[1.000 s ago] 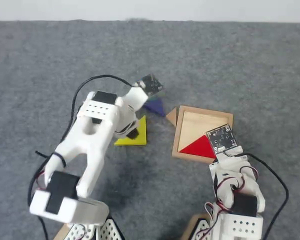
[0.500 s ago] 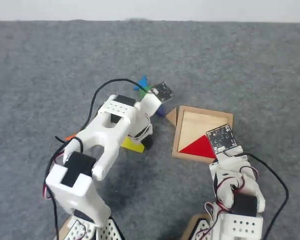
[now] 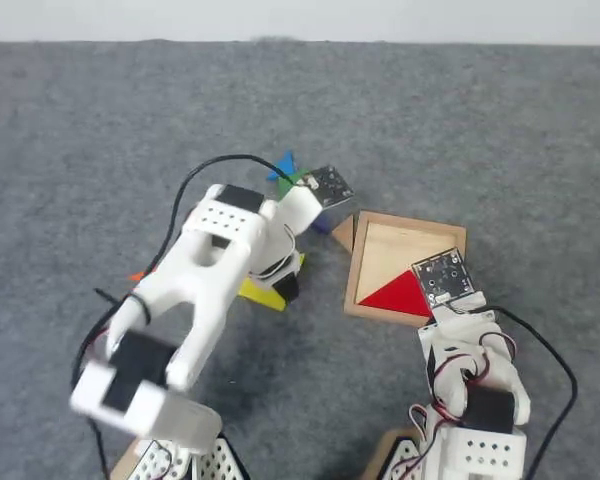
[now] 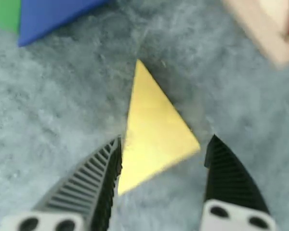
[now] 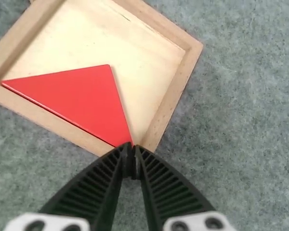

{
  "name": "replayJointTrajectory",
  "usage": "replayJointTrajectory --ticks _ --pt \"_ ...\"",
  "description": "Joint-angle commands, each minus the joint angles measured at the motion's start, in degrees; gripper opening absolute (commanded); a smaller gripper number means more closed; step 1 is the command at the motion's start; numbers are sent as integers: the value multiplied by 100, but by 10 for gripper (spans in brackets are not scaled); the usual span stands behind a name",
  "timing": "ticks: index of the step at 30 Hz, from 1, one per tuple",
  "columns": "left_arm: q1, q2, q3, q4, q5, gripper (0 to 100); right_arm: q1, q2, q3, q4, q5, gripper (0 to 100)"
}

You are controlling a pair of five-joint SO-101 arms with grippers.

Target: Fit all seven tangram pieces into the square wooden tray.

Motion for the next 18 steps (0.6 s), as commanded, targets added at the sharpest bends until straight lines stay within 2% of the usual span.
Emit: replayJointTrajectory --ticks 1,7,12,14,18 --pt "-18 -862 338 123 -290 272 -40 13 -53 -13 97 9" --pt "35 -756 1174 -624 -396 273 -40 13 -53 -13 97 9" --pt "0 132 1086 -1046 -431 275 -40 13 -53 -13 97 9" --pt "-9 571 760 -1037 -431 275 -40 13 -53 -13 97 9" --pt "-9 1231 22 -527 -448 273 -31 13 -53 -13 97 9"
